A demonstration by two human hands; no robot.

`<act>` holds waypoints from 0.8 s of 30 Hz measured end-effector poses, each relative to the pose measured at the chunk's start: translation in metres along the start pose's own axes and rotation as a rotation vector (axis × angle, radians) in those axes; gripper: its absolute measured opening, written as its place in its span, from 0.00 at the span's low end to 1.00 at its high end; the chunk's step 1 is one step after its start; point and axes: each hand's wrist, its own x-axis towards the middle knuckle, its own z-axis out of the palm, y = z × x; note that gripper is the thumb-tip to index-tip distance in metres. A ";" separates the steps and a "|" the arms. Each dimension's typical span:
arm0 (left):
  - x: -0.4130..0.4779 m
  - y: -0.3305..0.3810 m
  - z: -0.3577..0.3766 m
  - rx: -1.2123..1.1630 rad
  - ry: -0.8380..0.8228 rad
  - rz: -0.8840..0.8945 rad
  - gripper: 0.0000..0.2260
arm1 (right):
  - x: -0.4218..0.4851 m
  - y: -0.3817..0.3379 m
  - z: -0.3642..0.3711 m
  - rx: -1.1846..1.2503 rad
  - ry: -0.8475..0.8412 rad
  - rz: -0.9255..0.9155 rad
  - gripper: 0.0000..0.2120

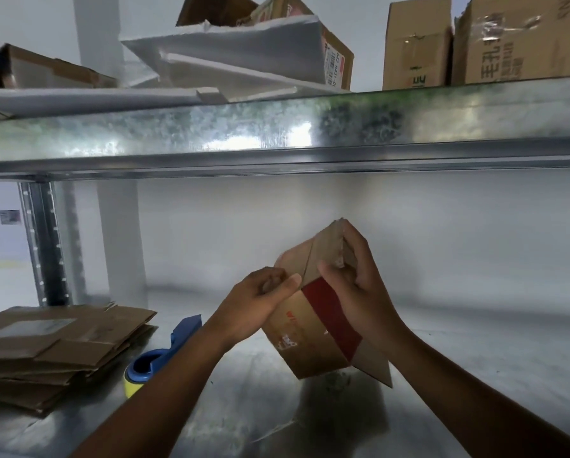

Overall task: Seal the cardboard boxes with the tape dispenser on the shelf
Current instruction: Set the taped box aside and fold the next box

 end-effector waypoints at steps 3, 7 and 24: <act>0.001 -0.009 0.005 -0.059 -0.081 -0.022 0.27 | -0.006 0.003 0.002 0.096 -0.082 0.099 0.27; -0.005 -0.017 0.015 -0.166 -0.082 0.035 0.28 | -0.012 0.018 0.008 0.207 -0.172 0.239 0.25; -0.011 -0.022 0.013 -0.237 0.234 0.090 0.21 | -0.004 0.001 -0.022 -0.075 -0.190 0.122 0.11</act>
